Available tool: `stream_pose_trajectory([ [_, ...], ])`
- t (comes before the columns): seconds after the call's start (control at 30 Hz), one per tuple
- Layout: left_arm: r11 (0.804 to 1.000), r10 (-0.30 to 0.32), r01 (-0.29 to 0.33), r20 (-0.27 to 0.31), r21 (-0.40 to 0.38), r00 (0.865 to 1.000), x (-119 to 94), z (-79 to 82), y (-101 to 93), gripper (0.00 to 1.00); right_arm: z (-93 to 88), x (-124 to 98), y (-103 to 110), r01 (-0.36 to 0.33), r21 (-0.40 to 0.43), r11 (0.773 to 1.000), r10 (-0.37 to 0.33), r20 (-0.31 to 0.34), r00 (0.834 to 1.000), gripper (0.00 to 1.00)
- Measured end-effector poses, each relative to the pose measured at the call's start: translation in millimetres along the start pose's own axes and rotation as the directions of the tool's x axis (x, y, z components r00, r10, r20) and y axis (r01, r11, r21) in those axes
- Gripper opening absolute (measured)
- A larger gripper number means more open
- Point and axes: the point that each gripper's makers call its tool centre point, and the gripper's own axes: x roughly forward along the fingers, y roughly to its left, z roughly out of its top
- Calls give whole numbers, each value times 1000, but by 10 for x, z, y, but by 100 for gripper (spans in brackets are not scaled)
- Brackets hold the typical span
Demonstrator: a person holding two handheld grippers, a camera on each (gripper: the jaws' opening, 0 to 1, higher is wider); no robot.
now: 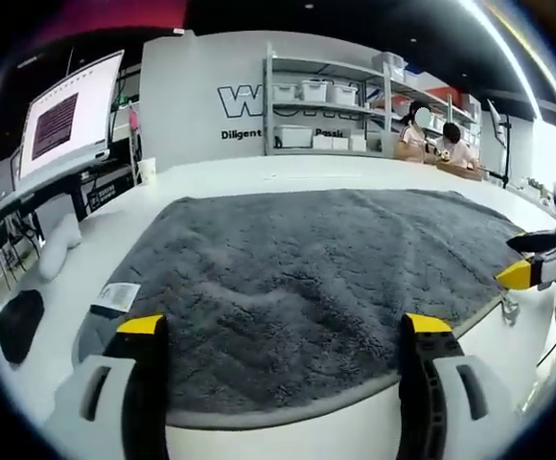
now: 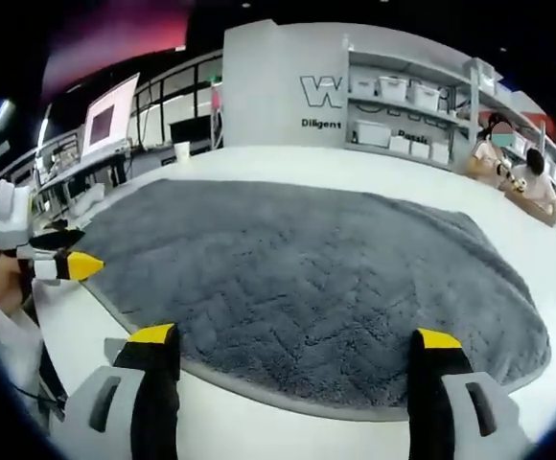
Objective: Open the folded towel by lifting each exposed corner and separating the folded layers until the towel lies flat within the target outline without major curled edges
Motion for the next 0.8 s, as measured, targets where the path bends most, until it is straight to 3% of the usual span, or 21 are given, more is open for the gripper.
stream_pose_trajectory([
  [0.8, 1000, -20, 19, 23, 4, 1000, -43, -20, 7, 99, -29, -66, 16, -14, -7, 1000, 14, 43, 999, 100],
])
